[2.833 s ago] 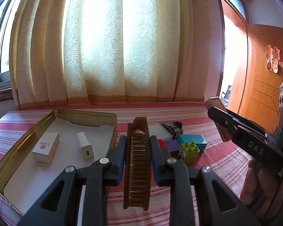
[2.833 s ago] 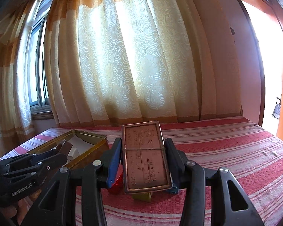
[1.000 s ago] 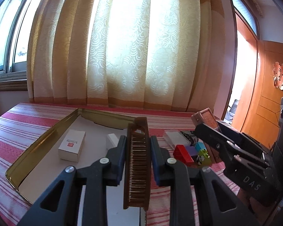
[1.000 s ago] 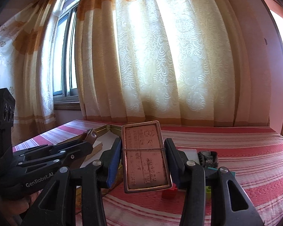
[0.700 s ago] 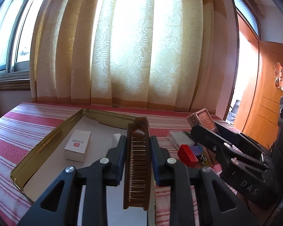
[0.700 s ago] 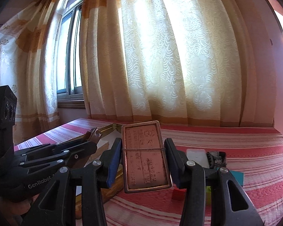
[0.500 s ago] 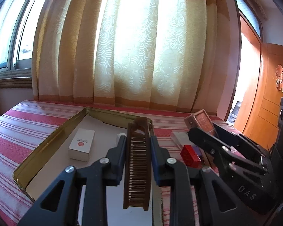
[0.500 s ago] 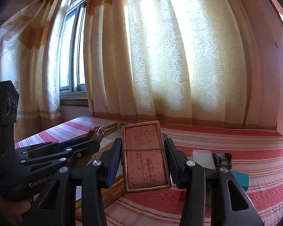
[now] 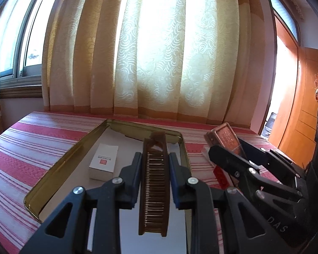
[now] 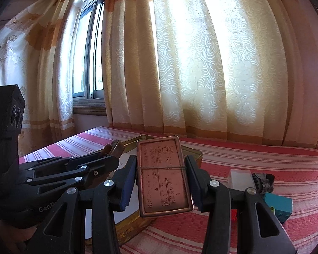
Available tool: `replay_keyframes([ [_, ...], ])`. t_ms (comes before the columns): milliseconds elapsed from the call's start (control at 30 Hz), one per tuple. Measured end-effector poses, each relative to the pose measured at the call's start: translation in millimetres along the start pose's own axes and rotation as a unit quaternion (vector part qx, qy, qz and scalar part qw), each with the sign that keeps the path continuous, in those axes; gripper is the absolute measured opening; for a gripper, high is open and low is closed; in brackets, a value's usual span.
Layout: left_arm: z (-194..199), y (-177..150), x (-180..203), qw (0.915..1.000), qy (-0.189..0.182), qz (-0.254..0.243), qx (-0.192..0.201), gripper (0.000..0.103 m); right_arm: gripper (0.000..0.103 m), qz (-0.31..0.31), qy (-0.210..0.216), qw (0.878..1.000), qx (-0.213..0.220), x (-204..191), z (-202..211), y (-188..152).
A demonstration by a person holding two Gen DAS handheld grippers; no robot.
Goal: Organize rigid objects
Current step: 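Hold the comb and copper plate with both tools above the tray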
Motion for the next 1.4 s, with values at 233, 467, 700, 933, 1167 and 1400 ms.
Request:
replay_keyframes([
  [233, 0.9, 0.1, -6.3, 1.0, 0.003, 0.001, -0.002, 0.023, 0.049, 0.0, 0.003, 1.0, -0.002, -3.0, -3.0, 0.5],
  [467, -2.6, -1.3, -7.7, 0.9999, 0.005, 0.0, -0.013, 0.023, 0.049, 0.001, 0.006, 1.0, -0.002, -6.1, -3.3, 0.2],
  [700, -5.2, -1.4, -12.5, 0.9998, 0.007, 0.001, -0.021, 0.023, 0.049, 0.004, 0.011, 1.0, -0.004, -11.3, -5.2, -0.6],
  [933, -3.3, -1.9, -17.4, 0.9997, 0.011, 0.0, -0.021, 0.023, 0.049, 0.006, 0.013, 1.0, -0.006, -14.2, -6.4, -0.6],
  [1167, -3.4, -2.6, -23.3, 0.9995, 0.014, 0.004, -0.027, 0.023, 0.049, 0.01, 0.019, 1.0, -0.007, -19.9, -9.3, -1.4],
  [1400, -5.6, -4.8, -30.8, 0.9992, 0.013, 0.009, -0.036, 0.023, 0.049, 0.01, 0.025, 1.0, -0.01, -23.7, -13.1, -0.9],
])
Point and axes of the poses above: each gripper's, at about its wrist camera, not at the fingertips, and z roughly against the way its jaws point, x to its right, y to its top, the point moved 7 cm from there along -z, roughly the way its jaws point, and after that the axes turned 9 degrees about -y, right-handed, at the moved point
